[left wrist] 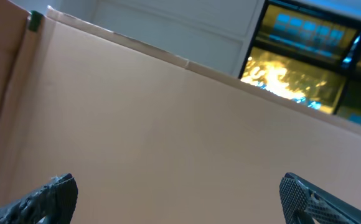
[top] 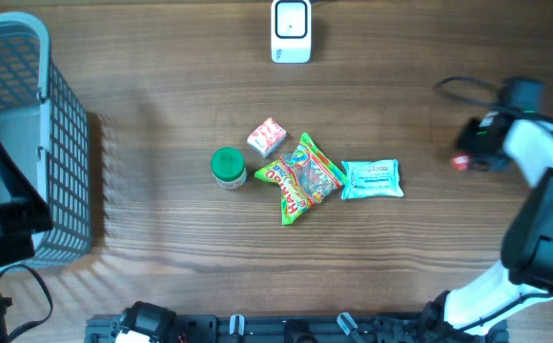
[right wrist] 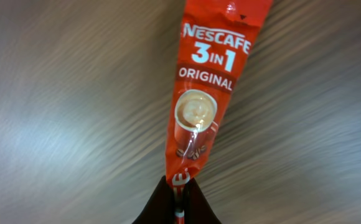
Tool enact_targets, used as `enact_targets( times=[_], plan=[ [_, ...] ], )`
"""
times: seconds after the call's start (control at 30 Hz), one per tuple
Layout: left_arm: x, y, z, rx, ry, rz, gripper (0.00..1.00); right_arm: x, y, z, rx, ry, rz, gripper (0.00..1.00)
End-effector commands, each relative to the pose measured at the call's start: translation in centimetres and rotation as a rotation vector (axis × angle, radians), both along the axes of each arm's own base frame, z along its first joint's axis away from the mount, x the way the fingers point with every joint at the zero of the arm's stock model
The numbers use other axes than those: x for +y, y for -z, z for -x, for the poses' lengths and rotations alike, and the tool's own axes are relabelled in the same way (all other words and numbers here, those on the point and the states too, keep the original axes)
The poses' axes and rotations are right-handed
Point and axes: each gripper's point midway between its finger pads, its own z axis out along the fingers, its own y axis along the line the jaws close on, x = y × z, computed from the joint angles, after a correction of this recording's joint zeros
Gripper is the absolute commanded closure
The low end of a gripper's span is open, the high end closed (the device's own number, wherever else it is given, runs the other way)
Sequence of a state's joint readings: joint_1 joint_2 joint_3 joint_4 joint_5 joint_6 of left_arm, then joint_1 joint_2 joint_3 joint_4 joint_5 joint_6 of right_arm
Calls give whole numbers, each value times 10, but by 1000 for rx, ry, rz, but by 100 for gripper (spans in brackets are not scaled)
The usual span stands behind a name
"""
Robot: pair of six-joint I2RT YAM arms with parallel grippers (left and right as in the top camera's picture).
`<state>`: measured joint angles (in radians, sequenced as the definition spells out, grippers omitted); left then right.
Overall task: Scan the item barcode
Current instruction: 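Move the Nescafe stick to the far right edge and release, then reach the right gripper to the Haribo candy bag and grasp it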
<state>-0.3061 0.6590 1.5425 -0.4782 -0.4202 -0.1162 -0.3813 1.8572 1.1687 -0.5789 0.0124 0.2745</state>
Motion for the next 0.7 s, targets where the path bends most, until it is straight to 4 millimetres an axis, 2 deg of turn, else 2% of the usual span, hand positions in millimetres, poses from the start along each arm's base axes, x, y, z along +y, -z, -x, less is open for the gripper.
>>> enact_targets(
  times=[0.0, 0.1, 0.17, 0.23, 0.33, 0.37, 0.43, 0.47, 0.5, 0.53, 0.6, 0.67],
  plan=[
    [12, 2, 9, 9, -99, -56, 0, -68, -12, 5, -52, 150, 69, 96],
    [27, 7, 24, -2, -208, -62, 0, -106, -9, 17, -76, 238, 98, 96],
    [30, 12, 33, -9, -253, -81, 0, -124, 1, 26, -65, 282, 106, 96],
    [20, 21, 33, -6, -230, -131, 0, -135, 14, 39, -24, 320, 117, 96],
    [-3, 35, 21, 13, -112, -175, 0, -143, 31, 53, 37, 349, 132, 91],
    [-5, 37, 17, 17, -96, -166, 0, -145, 33, 55, 50, 357, 140, 86],
    [-4, 42, 11, 23, -93, -141, 0, -146, 31, 54, 47, 363, 141, 47],
    [0, 44, 10, 29, -116, -139, 0, -146, 25, 50, 38, 373, 131, 18],
    [4, 46, 9, 34, -139, -134, 0, -145, 17, 46, 33, 369, 121, 0],
    [7, 47, 9, 41, -157, -132, 0, -144, 11, 42, 29, 363, 110, 0],
    [9, 48, 9, 43, -171, -118, 0, -140, -15, 30, 5, 362, 69, 0],
    [-1, 50, 6, 50, -111, -139, 0, -129, -39, 18, -27, 358, -1, 0]
  ],
)
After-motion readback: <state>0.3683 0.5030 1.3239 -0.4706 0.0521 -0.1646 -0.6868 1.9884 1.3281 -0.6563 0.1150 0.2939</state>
